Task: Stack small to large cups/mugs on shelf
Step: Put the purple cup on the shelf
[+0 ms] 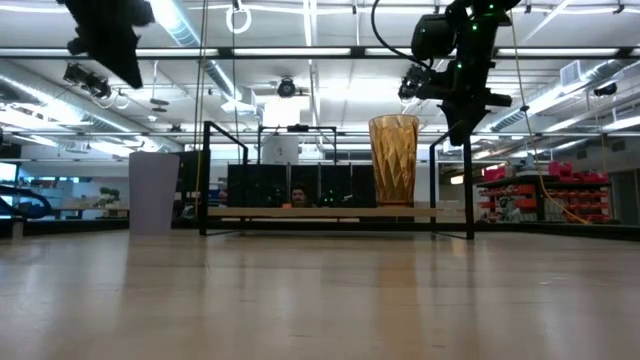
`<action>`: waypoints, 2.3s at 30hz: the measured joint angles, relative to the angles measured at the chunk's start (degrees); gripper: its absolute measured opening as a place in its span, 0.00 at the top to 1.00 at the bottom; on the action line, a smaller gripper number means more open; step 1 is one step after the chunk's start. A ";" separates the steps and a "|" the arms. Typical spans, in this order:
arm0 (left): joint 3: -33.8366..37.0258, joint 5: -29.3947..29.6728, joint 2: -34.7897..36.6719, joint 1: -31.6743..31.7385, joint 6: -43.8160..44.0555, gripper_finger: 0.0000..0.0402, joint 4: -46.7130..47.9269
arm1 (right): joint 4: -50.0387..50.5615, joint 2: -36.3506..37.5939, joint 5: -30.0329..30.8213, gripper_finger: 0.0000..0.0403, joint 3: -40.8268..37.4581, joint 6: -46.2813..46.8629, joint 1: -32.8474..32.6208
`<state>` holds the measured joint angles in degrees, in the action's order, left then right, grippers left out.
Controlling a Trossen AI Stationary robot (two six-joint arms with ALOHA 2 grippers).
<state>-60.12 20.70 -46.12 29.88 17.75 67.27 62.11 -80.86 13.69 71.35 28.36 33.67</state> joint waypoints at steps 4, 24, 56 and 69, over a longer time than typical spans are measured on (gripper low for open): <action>0.00 -11.29 -4.54 12.36 -7.18 0.94 -4.08 | 0.00 0.00 -0.35 0.87 0.00 -0.60 0.00; 0.00 -24.49 -26.27 30.24 -17.04 0.72 -2.94 | 0.09 0.01 -3.57 0.87 0.00 0.23 -0.09; 0.00 -23.73 -31.16 30.24 -17.49 0.98 -5.77 | 0.61 0.00 -3.71 0.87 0.02 1.65 -1.22; -5.34 -24.32 -30.94 28.73 -18.46 0.98 7.05 | 0.55 0.00 -3.71 0.87 0.02 1.67 -1.22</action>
<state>-65.46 -3.62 -77.06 58.61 -0.70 74.31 62.65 -80.86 9.98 71.37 30.02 32.45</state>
